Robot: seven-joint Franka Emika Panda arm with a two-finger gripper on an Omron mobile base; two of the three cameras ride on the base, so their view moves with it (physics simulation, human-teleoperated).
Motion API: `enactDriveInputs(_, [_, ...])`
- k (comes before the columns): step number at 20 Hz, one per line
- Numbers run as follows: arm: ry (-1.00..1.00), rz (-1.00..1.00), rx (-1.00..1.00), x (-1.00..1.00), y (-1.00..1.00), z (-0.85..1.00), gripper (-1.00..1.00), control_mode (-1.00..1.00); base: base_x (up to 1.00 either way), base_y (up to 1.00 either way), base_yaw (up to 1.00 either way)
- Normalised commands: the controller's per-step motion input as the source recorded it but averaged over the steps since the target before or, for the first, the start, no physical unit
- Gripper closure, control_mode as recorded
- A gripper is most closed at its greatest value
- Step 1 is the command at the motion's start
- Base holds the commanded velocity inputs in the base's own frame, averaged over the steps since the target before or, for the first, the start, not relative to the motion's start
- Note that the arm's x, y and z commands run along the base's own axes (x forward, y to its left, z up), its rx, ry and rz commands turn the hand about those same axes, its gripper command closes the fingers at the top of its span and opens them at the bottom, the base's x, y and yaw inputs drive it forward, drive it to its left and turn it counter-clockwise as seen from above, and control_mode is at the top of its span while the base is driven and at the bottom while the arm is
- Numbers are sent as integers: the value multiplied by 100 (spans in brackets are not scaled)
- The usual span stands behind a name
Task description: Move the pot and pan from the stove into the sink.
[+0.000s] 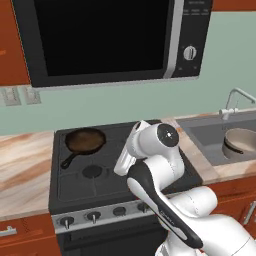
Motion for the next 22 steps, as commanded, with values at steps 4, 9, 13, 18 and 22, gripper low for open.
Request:
enactDriveInputs(4, [0, 0, 0, 0, 0, 0, -100, 100, -8, 81, -6])
enactDriveInputs(9, [0, 0, 0, 0, 0, 0, -100, 100, -2, 54, -5])
enactDriveInputs(13, [0, 0, 0, 0, 0, 0, -100, -100, 0, 1, 0])
enactDriveInputs(18, [0, -7, 0, 5, 11, -1, -100, -100, 0, 0, 0])
enactDriveInputs(22, [0, -24, 0, 5, 15, -3, -100, -100, 0, 0, 0])
